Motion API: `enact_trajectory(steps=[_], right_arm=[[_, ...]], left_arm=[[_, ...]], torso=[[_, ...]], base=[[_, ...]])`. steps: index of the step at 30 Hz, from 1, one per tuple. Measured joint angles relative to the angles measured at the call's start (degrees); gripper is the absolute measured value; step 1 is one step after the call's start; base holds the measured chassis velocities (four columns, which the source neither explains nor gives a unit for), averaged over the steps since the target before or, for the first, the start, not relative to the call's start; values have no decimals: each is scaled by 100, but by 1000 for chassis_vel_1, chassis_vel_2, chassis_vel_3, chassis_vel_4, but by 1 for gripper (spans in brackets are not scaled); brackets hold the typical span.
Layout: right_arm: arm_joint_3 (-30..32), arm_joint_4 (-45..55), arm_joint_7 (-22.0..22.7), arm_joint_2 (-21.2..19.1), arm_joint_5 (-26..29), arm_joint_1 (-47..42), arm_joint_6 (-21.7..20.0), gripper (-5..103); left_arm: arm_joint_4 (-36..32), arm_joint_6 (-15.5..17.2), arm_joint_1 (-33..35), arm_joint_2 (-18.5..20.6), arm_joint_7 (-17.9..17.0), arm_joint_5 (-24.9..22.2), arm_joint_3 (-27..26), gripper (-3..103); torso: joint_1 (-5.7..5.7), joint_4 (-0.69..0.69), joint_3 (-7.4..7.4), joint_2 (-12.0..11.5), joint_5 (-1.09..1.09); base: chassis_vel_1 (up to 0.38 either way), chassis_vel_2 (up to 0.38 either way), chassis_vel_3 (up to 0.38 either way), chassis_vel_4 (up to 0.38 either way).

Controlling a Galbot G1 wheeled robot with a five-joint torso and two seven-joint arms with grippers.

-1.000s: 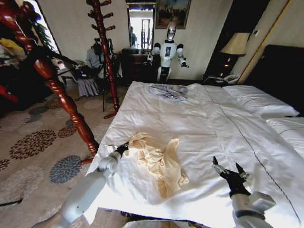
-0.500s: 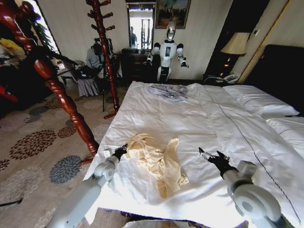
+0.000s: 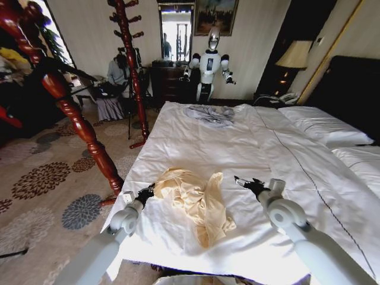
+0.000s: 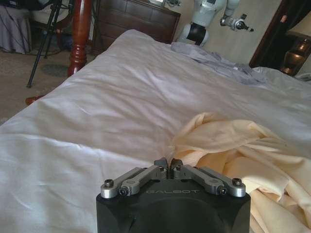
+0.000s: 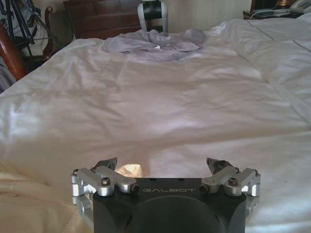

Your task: Pick up the clothes from the bed and hang them on the clothes hanger.

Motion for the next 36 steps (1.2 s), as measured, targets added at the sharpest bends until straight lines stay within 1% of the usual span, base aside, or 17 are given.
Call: enact_trajectory(steps=[1, 3, 4, 6, 11, 14, 17, 18, 20, 22, 25, 26, 28, 31, 32, 33, 36], right_arm=[[-320, -204, 94, 90, -1, 323, -54, 100], [-431, -268, 126, 125, -1, 417, -72, 100], [-599, -370, 177, 181, -3, 565, -102, 100], [-1055, -630, 328, 355, -71, 919, -258, 100], [-1485, -950, 469, 589, -288, 1239, -370, 100], [-1860, -1258, 722, 856, -288, 1684, -431, 100], [-1947, -1305, 813, 941, -188, 1829, -457, 100], [-2054, -1375, 909, 1063, -110, 2001, -481, 100], [-2183, -1560, 969, 1210, -146, 2181, -487, 100], [-2207, -1611, 986, 1244, -156, 2209, -488, 100], [-2301, -1971, 1190, 1448, -212, 2334, -492, 100], [-2301, -1971, 1190, 1448, -212, 2334, -492, 100], [-2326, -2131, 1476, 1545, -157, 2367, -535, 100], [-2330, -2217, 1631, 1603, -111, 2383, -553, 100], [-2332, -2276, 1718, 1642, -80, 2403, -567, 103], [-2338, -2332, 1769, 1678, -66, 2425, -573, 99], [-2344, -2399, 1824, 1720, -63, 2446, -576, 98]], left_arm=[[-55, -2, 20, -5, 0, 2, -16, 1], [-78, -2, 28, -6, 0, 1, -27, 1], [-99, -2, 36, -6, 0, 0, -39, 1], [-114, -6, 70, 3, 59, -1, -80, 1], [-38, -34, 90, -13, 87, 19, -118, 1], [-28, -44, 100, -51, 103, 45, -128, 1], [-31, -44, 102, -57, 119, 55, -128, 1], [-31, -44, 113, -63, 147, 62, -130, 1], [-16, -50, 135, -69, 173, 70, -141, 1], [-11, -52, 141, -69, 178, 73, -143, 1], [-12, -62, 172, -68, 216, 83, -171, 1], [-12, -62, 172, -68, 216, 83, -171, 1], [-14, -63, 174, -53, 272, 88, -233, 1], [2, -63, 160, -42, 290, 78, -267, 1], [14, -65, 151, -33, 294, 68, -282, 1], [17, -67, 148, -29, 297, 62, -287, 1], [17, -70, 157, -27, 300, 59, -290, 1]], torso=[[0, 1, 0, 0, 0], [1, 0, 0, 0, 0], [0, -1, 0, 0, 3], [0, -3, -1, 0, -1], [0, -3, 0, 0, 0], [0, -2, 0, 0, 0], [0, -3, 0, 0, 0], [0, -2, -1, 0, 0], [-1, -1, -1, 0, -1], [0, -1, -1, 0, 0], [0, -3, -1, 0, 1], [0, -3, -1, 0, 1], [-1, -3, -1, 0, 1], [-1, -3, -1, 0, 1], [-1, -3, -1, 0, 1], [-1, -3, -1, 0, 1], [-1, -2, -1, 0, 1]], base=[[0, 0, 0, 0], [0, 0, 0, 0], [0, 0, 0, 0], [0, 0, 0, 0], [0, 0, 0, 0], [0, 0, 0, 0], [0, 0, 0, 0], [0, 0, 0, 0], [0, 0, 0, 0], [0, 0, 0, 0], [0, 0, 0, 0], [0, 0, 0, 0], [0, 0, 0, 0], [0, 0, 0, 0], [0, 0, 0, 0], [0, 0, 0, 0], [0, 0, 0, 0]])
